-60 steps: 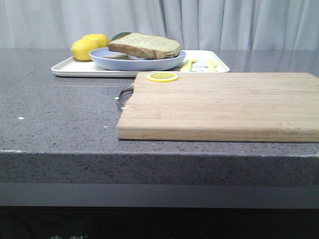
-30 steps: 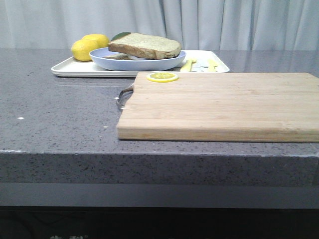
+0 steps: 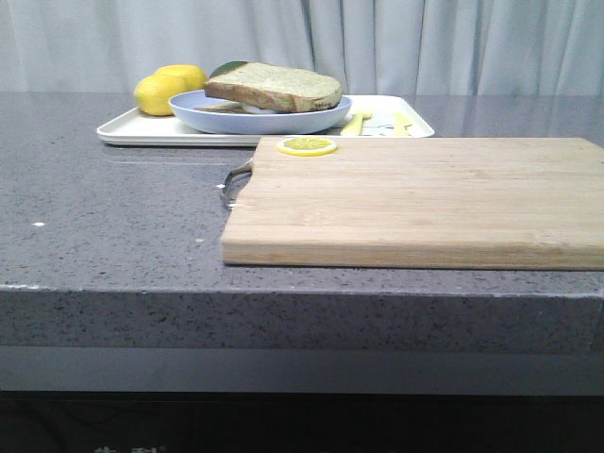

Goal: Place bread and move sandwich to tray

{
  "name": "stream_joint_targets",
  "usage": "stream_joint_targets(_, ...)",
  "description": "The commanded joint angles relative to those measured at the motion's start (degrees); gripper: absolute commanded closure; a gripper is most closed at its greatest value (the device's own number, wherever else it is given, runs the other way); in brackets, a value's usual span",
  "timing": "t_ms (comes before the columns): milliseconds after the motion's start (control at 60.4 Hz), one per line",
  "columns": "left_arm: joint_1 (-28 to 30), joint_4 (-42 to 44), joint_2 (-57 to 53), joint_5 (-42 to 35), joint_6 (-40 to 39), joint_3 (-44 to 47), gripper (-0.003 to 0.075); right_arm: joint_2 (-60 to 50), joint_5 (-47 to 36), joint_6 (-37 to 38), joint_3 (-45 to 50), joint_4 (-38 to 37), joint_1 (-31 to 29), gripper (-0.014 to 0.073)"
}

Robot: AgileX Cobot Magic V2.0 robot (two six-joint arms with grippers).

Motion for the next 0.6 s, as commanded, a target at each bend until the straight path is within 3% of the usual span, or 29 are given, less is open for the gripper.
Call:
stream_joint_targets(0, 0.1, -0.4, 0.6, -4.8, -0.2, -1.6, 0.0739, 0.4, -4.1, -0.5, -1.6, 0.5, -0.2, 0.0679)
stream_joint_targets(182, 0.1, -1.6, -1.2, -10.4, -2.3, 0.9, 0.0739, 0.4, -4.1, -0.5, -1.6, 0.5, -0.2, 0.0679)
stream_joint_targets(315, 0.1, -1.6, -7.5, -17.6, -5.3, 8.1, 0.0739, 0.4, -4.1, -0.5, -1.6, 0.5, -0.2, 0.0679)
stream_joint_targets(579, -0.1, -2.0, -18.7, -18.2, -5.3, 20.2, 0.0739, 0.4, -4.1, -0.5, -1.6, 0.5, -0.2, 0.0679)
